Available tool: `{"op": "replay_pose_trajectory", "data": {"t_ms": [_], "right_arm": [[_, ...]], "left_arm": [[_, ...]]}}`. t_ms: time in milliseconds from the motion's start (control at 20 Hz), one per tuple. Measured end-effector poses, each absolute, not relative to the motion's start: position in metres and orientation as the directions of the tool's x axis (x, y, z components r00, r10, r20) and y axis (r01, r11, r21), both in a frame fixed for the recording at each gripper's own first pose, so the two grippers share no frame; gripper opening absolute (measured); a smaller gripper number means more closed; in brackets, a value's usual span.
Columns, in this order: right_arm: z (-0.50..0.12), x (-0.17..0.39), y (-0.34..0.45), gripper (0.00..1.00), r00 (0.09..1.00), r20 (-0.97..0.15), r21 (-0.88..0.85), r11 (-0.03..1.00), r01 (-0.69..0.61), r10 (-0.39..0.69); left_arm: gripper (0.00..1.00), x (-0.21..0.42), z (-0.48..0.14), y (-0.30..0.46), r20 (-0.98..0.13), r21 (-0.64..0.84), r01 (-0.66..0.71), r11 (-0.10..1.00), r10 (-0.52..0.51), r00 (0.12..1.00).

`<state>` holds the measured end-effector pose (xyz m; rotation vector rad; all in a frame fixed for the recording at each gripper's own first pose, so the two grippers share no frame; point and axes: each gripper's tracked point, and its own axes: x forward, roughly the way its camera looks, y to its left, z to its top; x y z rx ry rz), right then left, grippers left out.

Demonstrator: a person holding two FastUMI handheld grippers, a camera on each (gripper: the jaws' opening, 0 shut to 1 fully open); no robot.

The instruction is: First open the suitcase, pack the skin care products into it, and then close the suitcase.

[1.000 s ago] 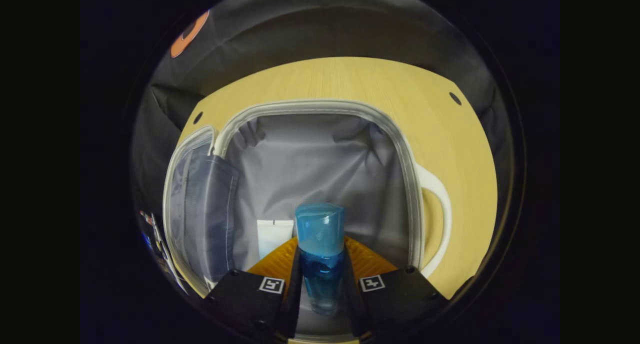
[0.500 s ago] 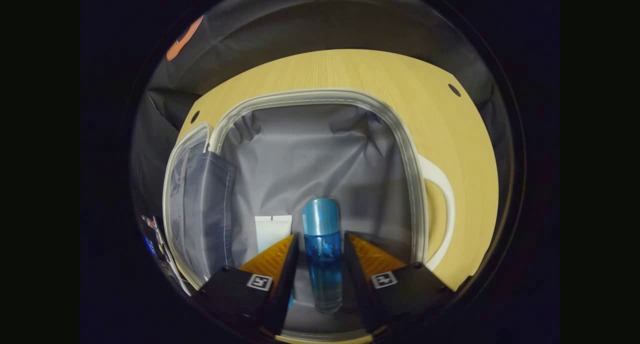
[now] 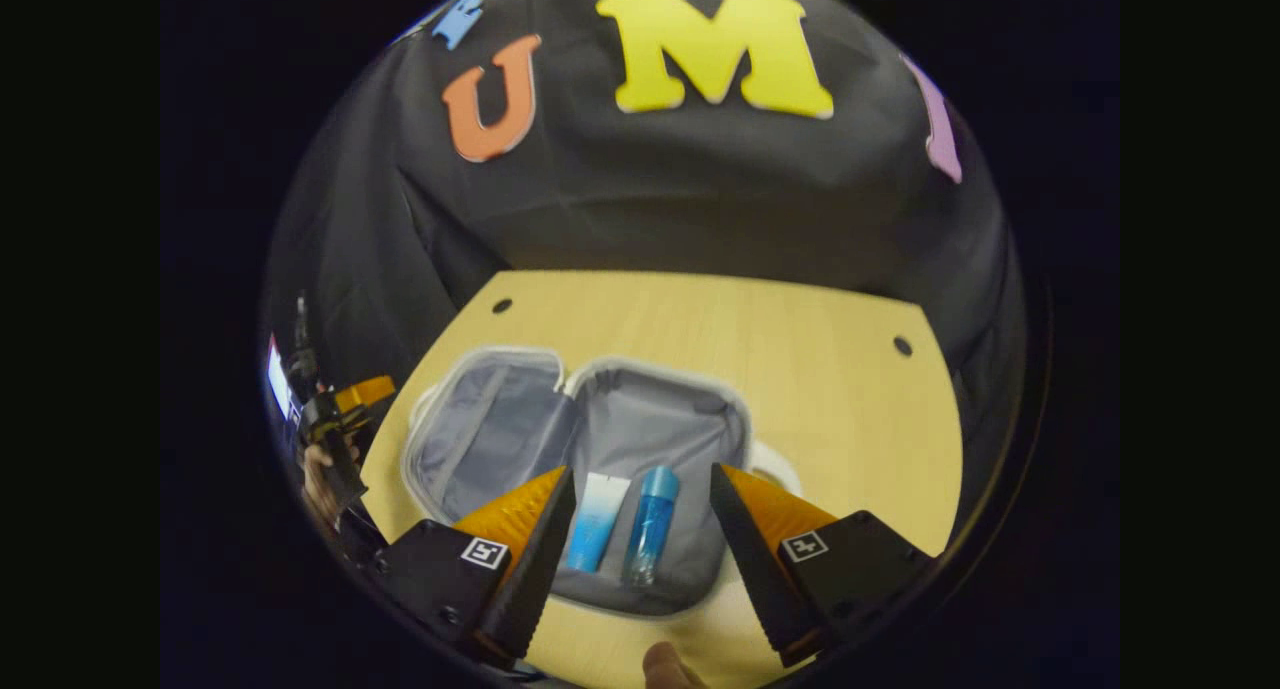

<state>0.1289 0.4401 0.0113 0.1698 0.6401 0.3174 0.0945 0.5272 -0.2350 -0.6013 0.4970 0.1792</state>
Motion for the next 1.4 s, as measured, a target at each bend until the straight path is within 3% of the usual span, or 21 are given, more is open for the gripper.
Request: {"op": "replay_pose_trajectory", "data": {"t_ms": [200,250,300,400,500,550,600,650,850,900,950,1400], "right_arm": [[0.074,0.106,0.383,0.80,0.870,-0.401,0.169,0.957,-0.236,0.285],[0.090,0.101,0.369,0.80,0.892,-0.363,0.160,0.961,-0.226,0.270],[0.106,0.095,0.356,0.80,0.912,-0.325,0.150,0.966,-0.213,0.251],[0.134,0.085,0.328,0.77,0.945,-0.257,0.123,0.977,-0.175,0.202],[0.148,0.077,0.309,0.80,0.965,-0.206,0.107,0.984,-0.142,0.162],[0.150,0.073,0.299,0.77,0.971,-0.193,0.104,0.987,-0.122,0.140],[0.152,0.071,0.293,0.77,0.975,-0.183,0.109,0.988,-0.109,0.128],[0.152,0.069,0.288,0.80,0.977,-0.178,0.112,0.989,-0.098,0.117],[0.153,0.064,0.270,0.81,0.982,-0.161,0.124,0.989,-0.077,0.097],[0.155,0.063,0.268,0.80,0.983,-0.155,0.129,0.988,-0.079,0.099],[0.155,0.063,0.263,0.81,0.984,-0.148,0.129,0.988,-0.082,0.101],[0.166,0.059,0.237,0.80,0.981,-0.093,0.144,0.977,-0.155,0.169]], "left_arm": [[0.96,0.107,-0.265,0.521,-0.486,-0.682,-0.284,0.674,-0.127,0.865],[1.00,0.109,-0.271,0.521,-0.480,-0.715,-0.293,0.634,-0.141,0.866],[0.91,0.114,-0.277,0.517,-0.473,-0.748,-0.297,0.593,-0.164,0.865],[0.92,0.117,-0.288,0.512,-0.471,-0.782,-0.310,0.541,-0.189,0.862],[0.65,0.119,-0.289,0.503,-0.458,-0.809,-0.306,0.501,-0.213,0.863],[0.71,0.121,-0.286,0.501,-0.447,-0.826,-0.302,0.476,-0.226,0.866],[0.55,0.123,-0.288,0.504,-0.456,-0.819,-0.316,0.480,-0.208,0.865],[0.23,0.122,-0.292,0.505,-0.471,-0.802,-0.331,0.497,-0.187,0.862],[0.12,0.118,-0.269,0.503,-0.514,-0.716,-0.331,0.614,-0.144,0.845],[0.18,0.119,-0.257,0.503,-0.513,-0.690,-0.320,0.649,-0.126,0.849],[0.09,0.119,-0.244,0.502,-0.512,-0.665,-0.313,0.678,-0.108,0.852],[0.04,0.114,-0.098,0.433,-0.386,-0.412,-0.157,0.898,-0.017,0.922]]}}
